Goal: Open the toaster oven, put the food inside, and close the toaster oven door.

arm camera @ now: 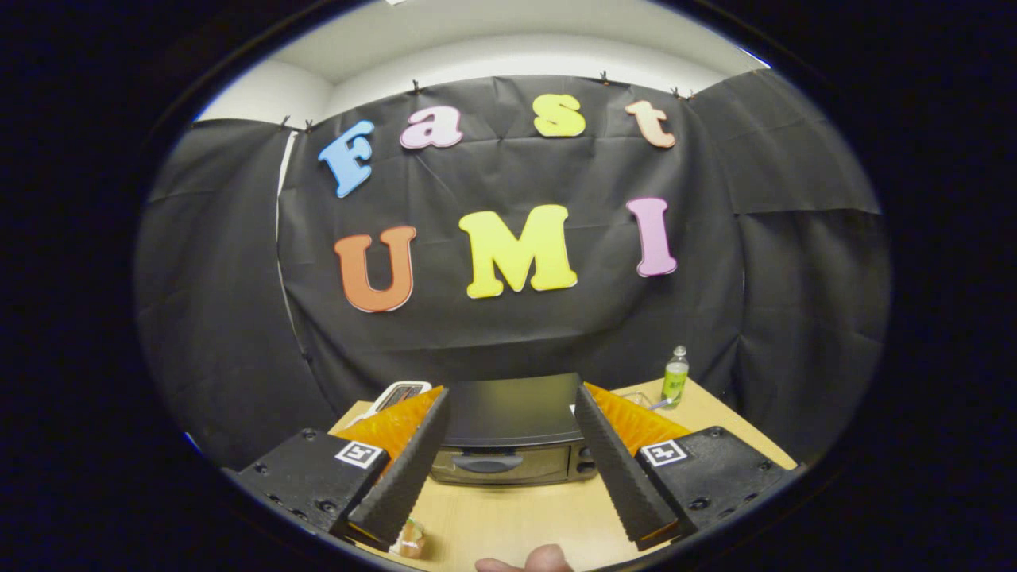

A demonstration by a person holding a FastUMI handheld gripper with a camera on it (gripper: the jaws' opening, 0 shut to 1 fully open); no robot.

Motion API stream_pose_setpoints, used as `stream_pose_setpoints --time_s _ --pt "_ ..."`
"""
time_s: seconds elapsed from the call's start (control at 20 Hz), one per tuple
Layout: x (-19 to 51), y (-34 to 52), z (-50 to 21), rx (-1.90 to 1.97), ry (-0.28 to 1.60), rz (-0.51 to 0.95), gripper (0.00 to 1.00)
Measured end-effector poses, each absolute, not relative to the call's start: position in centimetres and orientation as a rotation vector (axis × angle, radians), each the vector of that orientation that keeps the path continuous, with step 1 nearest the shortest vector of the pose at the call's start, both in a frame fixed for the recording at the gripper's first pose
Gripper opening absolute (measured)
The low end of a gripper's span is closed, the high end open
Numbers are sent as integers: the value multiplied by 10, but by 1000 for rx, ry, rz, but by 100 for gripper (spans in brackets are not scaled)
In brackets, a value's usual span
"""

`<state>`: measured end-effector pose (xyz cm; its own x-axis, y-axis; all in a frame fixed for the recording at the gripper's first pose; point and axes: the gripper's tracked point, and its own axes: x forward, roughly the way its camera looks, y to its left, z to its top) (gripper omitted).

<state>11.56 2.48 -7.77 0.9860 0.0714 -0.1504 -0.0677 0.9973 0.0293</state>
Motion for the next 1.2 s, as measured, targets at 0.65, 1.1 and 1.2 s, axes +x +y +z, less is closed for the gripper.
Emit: stream_pose_setpoints --time_s 0.65,1.1,1.2 --pt "228 50 -251 1 424 104 100" --pt "241 51 -276 -41 447 77 100" --pt "237 52 -279 -15 451 96 100"
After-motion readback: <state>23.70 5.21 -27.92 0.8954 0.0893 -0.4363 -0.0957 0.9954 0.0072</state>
